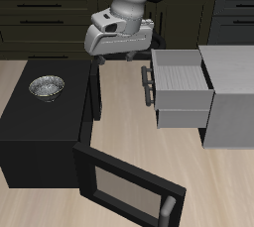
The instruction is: Close the top and middle drawer of the white cabinet
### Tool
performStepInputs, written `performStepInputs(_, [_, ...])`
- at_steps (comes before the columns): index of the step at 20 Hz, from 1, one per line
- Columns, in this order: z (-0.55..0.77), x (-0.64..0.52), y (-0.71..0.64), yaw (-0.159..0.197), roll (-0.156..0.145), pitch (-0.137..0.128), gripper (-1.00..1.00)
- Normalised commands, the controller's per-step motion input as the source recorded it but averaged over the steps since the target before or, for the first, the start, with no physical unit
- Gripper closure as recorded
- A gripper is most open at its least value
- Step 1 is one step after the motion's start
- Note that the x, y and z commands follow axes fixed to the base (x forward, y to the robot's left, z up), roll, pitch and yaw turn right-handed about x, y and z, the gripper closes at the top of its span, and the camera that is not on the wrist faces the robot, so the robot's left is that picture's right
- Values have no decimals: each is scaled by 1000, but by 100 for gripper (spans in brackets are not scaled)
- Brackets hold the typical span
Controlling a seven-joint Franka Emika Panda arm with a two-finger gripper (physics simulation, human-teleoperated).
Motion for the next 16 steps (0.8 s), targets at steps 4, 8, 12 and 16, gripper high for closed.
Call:
performStepInputs(4, [-19,-7,67,66,-11,-10,-100])
performStepInputs(8, [-56,32,51,124,-26,-14,-100])
performStepInputs(12, [-55,51,-20,19,-13,10,-100])
performStepInputs(16, [-38,62,-4,40,-6,-11,-100])
